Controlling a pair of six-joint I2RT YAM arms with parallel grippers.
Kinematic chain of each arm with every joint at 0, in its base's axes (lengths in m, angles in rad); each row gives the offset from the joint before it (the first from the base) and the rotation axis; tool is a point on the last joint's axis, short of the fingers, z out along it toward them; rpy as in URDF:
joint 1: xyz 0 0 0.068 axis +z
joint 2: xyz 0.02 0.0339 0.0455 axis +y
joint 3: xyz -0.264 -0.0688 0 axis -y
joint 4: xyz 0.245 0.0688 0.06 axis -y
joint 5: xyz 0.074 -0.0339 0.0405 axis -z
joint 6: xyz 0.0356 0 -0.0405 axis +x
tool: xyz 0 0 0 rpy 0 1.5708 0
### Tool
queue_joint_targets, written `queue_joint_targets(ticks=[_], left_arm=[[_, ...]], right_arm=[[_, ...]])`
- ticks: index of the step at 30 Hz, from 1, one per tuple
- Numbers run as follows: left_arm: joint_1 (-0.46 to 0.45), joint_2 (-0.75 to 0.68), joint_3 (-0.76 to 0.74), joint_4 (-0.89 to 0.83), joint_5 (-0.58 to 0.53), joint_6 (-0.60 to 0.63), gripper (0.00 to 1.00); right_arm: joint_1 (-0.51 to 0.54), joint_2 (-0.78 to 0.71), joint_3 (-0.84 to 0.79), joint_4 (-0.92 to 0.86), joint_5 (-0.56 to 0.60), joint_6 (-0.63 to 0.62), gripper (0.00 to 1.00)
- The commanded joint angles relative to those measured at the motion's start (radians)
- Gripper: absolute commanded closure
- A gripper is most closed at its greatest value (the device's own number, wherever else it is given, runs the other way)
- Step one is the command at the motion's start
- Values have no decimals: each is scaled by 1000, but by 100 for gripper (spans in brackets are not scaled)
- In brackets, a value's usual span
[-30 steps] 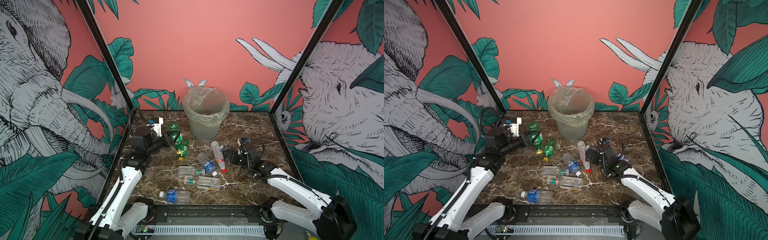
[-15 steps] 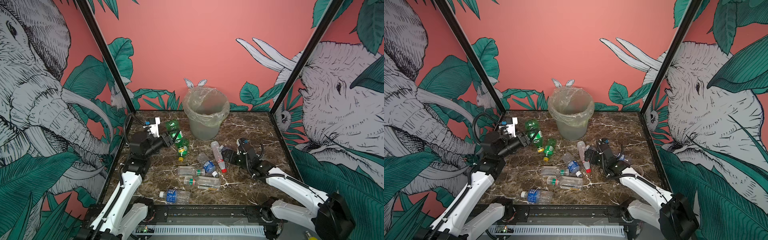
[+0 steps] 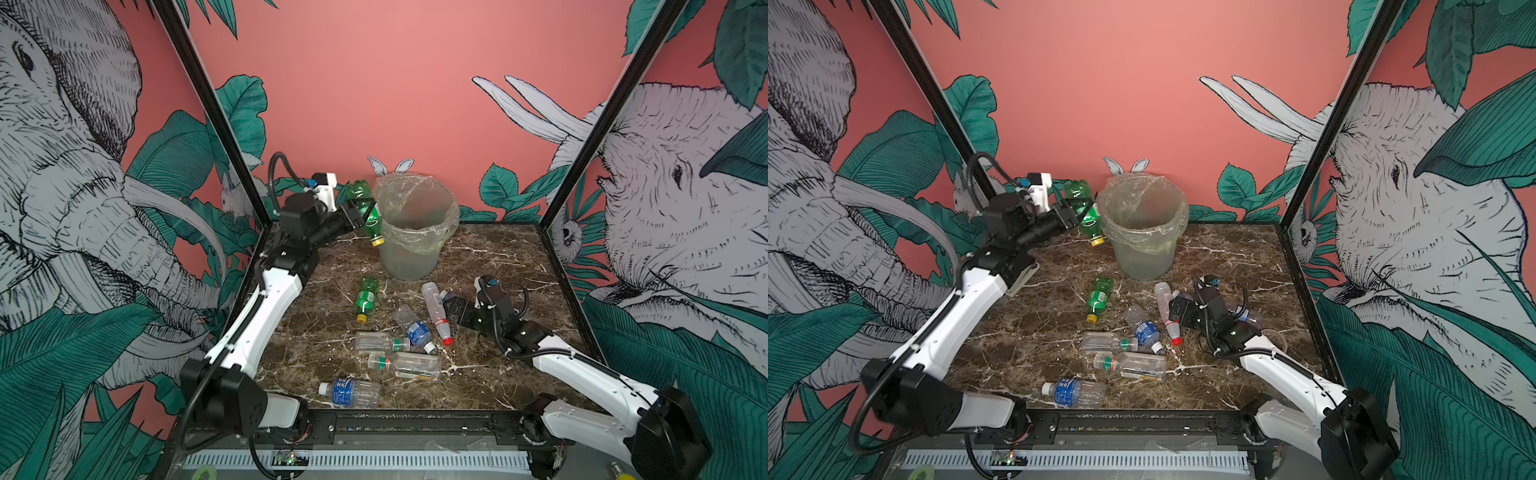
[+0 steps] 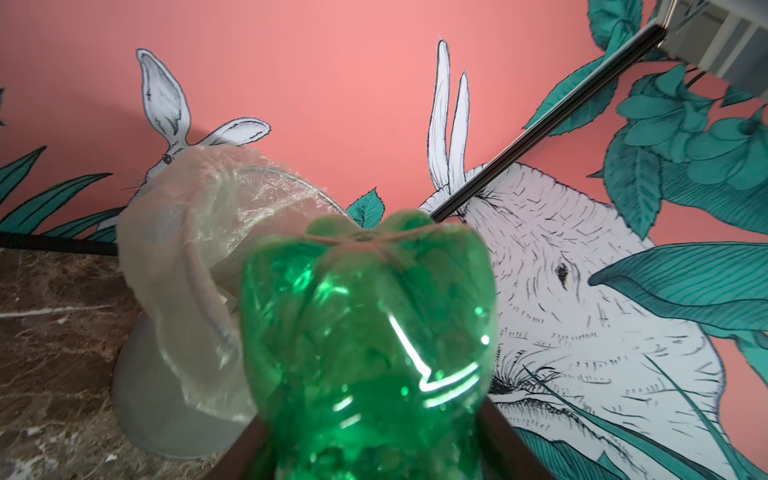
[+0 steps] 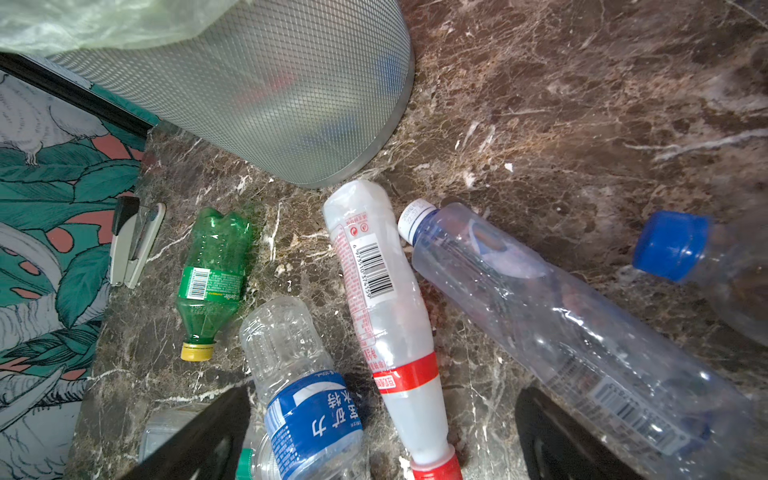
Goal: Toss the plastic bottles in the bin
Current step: 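Carry the green bottle with the left gripper over the mesh bin and release it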
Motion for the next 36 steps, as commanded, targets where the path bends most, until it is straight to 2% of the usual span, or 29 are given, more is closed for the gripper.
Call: queue_joint_targets(ticks=[1,3,5,10,15,19,25,29,36], left_arm=[[-74,231,316,-180,-62,77,21],[-77,372,538,-339,-83,98,10],[-66,400,590,-317,-51,66,1],[-48,272,600,-310,-112,108,1],[-43,135,583,-354,-90,162,0],[-33,22,499,-371,-64,196,1],[13,-150,262,-368,-39,236,1],[51,-264,89,-358,-60,261,1],[72,-382,-56,-484,-121,333,1]], right_arm=[[2,-33,3,-9,31,8,1],[3,-46,10,-27,31,7,1],[2,-66,16,-52,31,3,1],[3,-145,6,-114,73,-3,1],[3,-176,-1,-135,93,-6,1],[3,-170,-1,-137,97,-3,1],[3,-143,35,-184,77,3,1],[3,-144,53,-221,78,7,1],[2,-147,82,-290,109,5,1]])
